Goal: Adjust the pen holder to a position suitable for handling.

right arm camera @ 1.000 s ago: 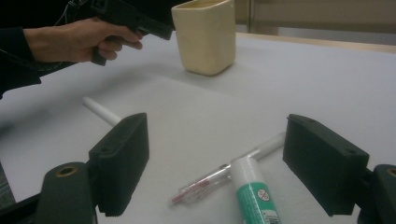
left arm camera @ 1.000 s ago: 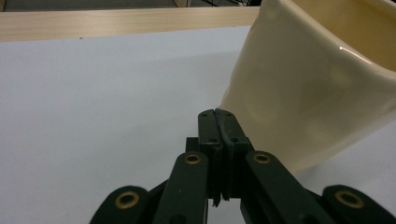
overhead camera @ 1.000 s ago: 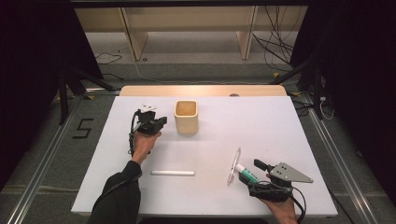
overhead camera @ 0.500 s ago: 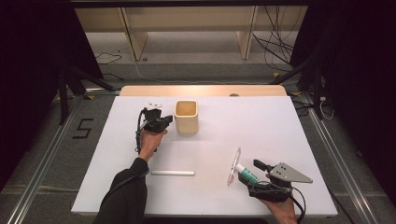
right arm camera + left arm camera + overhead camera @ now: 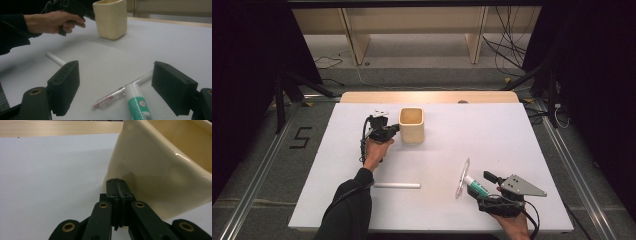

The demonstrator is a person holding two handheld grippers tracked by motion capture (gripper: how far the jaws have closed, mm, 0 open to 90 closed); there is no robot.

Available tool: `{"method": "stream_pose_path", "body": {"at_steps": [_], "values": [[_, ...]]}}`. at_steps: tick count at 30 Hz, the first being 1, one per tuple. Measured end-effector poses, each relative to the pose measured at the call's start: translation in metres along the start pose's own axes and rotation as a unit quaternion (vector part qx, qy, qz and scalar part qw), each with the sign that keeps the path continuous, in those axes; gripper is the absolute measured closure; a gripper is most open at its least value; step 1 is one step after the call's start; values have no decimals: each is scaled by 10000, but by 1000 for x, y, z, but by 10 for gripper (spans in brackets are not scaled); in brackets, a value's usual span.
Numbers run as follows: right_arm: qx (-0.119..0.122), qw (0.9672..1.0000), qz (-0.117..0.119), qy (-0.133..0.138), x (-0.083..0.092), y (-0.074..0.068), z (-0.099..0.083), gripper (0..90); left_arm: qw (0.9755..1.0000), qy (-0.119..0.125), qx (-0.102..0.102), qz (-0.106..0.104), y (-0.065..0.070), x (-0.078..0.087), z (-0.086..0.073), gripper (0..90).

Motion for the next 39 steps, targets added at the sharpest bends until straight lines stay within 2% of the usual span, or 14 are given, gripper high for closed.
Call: {"method": "stream_pose_path", "body": {"at_steps": [18,39], "values": [[2,10000,23,-46,-2,-1,-1,231,10000,-27,-21,-21,10,-7,1,894],[-26,10000,46,-43,-2,-1,-1,231,9995,-90,-100,-282,42,-22,0,893]]}}
Point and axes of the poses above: each handheld gripper's, and its own axes: x roughly backward along the jaws, z roughly out of its top, y roughly to its right, the point moved 7 cm from there along -x, roughly forward along the jaws, and after that the axes turned 9 degrees about y, right-handed, at the moved point
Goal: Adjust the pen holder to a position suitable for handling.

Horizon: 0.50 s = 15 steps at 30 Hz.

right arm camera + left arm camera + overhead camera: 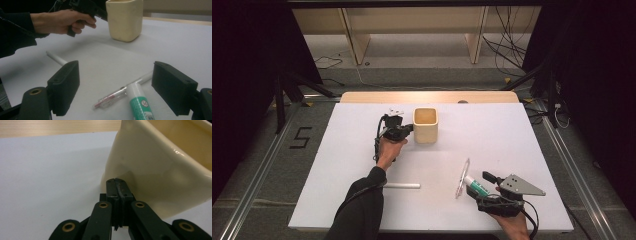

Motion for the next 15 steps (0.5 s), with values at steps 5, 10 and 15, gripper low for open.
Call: {"method": "stream_pose_path", "body": {"at_steps": [5,10,15], "values": [[-1,10000,3,-4,0,0,0,231,10000,-6,0,-17,2,-1,0,892],[-5,10000,-5,3,0,0,0,231,10000,31,-28,26,2,0,1,889],[-8,10000,-11,11,1,0,0,232,9999,35,-19,100,-4,4,2,827]]}}
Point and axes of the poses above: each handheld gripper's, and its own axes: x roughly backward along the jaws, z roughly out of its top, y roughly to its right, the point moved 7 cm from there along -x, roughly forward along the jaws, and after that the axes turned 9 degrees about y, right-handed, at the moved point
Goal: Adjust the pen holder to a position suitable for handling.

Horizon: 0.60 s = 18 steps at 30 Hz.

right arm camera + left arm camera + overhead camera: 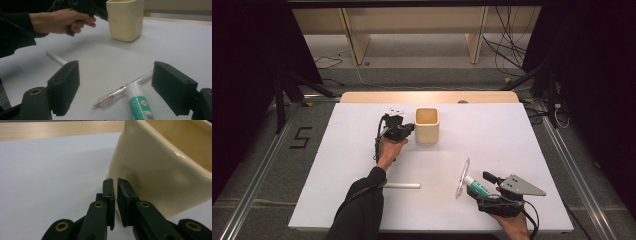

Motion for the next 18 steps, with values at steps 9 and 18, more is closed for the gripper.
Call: {"method": "stream_pose_path", "body": {"at_steps": [9,18], "values": [[-11,10000,5,-37,-1,0,-2,233,10000,-33,2,2,-13,19,3,724],[-10,10000,8,-32,-1,0,-1,233,9959,-765,-331,-358,-14,46,-7,467]]}}
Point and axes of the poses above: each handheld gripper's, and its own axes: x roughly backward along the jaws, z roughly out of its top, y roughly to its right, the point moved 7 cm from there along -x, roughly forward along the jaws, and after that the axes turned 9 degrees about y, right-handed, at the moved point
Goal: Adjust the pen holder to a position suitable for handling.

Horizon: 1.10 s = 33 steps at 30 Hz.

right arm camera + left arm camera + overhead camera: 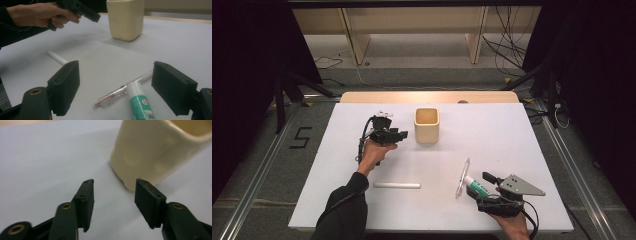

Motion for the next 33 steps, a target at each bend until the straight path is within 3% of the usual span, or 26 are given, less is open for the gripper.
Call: {"method": "stream_pose_path", "body": {"at_steps": [3,10,20,27,33], "values": [[-6,10000,-2,-26,-1,0,-1,234,9995,-212,-221,-26,4,11,-6,377],[-5,10000,14,-45,-1,-1,-1,233,9969,-396,-656,-161,16,33,-18,290],[10,10000,33,-56,-1,-1,-2,233,9924,-412,-1046,-494,40,56,-36,268],[-3,10000,47,-32,0,-2,-1,233,9869,-619,-1382,-548,51,60,-45,260],[4,10000,59,-29,1,-1,-2,233,9847,-731,-1481,-553,54,63,-50,254]]}}
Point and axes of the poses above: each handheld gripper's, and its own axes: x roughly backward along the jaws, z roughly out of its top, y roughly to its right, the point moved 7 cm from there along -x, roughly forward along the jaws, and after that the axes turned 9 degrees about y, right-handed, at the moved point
